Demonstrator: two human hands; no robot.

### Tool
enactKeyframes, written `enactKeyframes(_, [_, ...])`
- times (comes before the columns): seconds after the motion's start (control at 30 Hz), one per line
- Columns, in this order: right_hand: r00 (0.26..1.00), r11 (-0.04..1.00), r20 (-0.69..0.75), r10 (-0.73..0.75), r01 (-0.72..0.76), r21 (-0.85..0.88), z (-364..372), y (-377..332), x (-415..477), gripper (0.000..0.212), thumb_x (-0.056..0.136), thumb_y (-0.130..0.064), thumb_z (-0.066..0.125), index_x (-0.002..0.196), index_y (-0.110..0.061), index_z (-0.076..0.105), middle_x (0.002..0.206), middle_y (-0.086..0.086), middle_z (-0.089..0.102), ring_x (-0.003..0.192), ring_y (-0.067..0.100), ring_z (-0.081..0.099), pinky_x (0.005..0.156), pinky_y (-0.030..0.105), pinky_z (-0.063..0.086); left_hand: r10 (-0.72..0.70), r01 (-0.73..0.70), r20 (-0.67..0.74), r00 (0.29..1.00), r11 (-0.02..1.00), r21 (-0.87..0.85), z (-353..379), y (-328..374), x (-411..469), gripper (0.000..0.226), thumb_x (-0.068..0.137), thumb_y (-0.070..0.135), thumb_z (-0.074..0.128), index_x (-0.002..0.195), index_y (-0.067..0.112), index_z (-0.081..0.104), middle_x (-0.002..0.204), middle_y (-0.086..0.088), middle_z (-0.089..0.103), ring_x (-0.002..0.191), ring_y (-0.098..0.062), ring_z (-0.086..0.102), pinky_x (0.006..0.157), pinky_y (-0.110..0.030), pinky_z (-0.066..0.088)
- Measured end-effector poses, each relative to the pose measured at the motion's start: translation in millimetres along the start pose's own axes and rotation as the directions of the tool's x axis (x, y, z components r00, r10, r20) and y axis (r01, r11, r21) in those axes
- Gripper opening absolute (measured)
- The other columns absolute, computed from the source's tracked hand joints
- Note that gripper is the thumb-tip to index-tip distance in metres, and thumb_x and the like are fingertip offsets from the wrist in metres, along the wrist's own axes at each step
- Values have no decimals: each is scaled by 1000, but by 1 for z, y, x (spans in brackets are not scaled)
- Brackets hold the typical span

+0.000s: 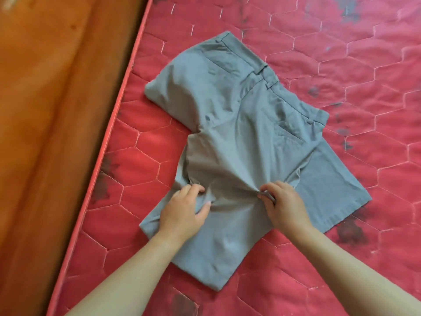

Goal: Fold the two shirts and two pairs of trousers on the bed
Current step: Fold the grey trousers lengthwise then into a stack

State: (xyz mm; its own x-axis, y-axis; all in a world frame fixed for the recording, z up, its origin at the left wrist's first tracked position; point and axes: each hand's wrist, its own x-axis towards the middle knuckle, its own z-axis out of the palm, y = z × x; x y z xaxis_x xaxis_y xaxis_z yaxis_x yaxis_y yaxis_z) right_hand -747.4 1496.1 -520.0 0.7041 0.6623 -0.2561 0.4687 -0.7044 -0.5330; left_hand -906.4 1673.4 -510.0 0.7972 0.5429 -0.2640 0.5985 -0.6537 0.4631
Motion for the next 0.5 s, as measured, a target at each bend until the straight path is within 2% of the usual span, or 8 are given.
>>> enactKeyframes(0.1, [993,998,114,42,-37,-49,-18,32,-51,5,80,-18,69,81,-16,65,74,-1,55,81,29,57,65,27,33,15,-21,-129,992,999,-49,-3,30,-14,25,78,32,69,101,23,64,96,2,56,85,-23,59,69,-31,48])
enactKeyframes(0.17, [997,999,51,50,-50,-2,-30,43,-70,15,73,-24,77,81,-20,65,79,-5,51,79,22,56,66,24,35,55,-70,-233,971,996,-57,-8,49,0,28,77,31,70,102,20,64,98,-1,54,88,-25,56,73,-34,49])
enactKeyframes(0.2, [997,997,-42,58,-56,56,-33,46,-72,21,69,-26,80,84,-20,67,86,-3,51,83,19,54,71,23,36,76,-89,-255,964,995,-42,-9,59,10,32,77,32,69,105,19,63,101,-3,54,91,-27,54,76,-35,48])
enactKeyframes(0.23, [982,990,-160,96,-78,114,-34,47,-66,27,68,-26,82,90,-18,68,96,1,51,91,19,52,78,20,36,86,-94,-246,966,995,-21,-9,69,22,37,77,34,69,110,19,61,105,-5,52,94,-28,53,79,-37,47])
enactKeyframes(0.3, [904,952,-325,280,-218,213,-32,49,-46,42,71,-25,80,108,-14,64,118,11,44,108,26,47,94,21,32,52,-54,-147,988,999,-5,-2,88,43,50,81,36,66,126,21,51,117,-8,46,101,-30,51,85,-40,45])
enactKeyframes(0.37, [811,852,-284,512,-436,290,-28,51,-27,58,76,-24,74,128,-14,50,133,15,33,118,32,41,102,31,30,-17,17,-40,999,1000,-5,10,102,55,54,86,27,61,136,19,41,125,-10,41,107,-32,52,88,-40,41])
enactKeyframes(0.4, [799,823,-229,557,-494,279,-26,55,-24,62,78,-21,71,134,-16,44,134,15,32,119,34,40,102,33,31,-45,45,-5,999,999,13,16,106,57,52,88,21,58,137,17,39,127,-11,41,108,-34,53,89,-39,39])
enactKeyframes(0.5, [888,891,-128,442,-417,179,-32,79,-36,61,80,-7,62,137,-14,40,125,17,45,115,35,44,96,34,34,-85,84,34,996,995,46,26,114,46,44,89,14,53,131,11,41,127,-15,45,110,-38,52,89,-40,39])
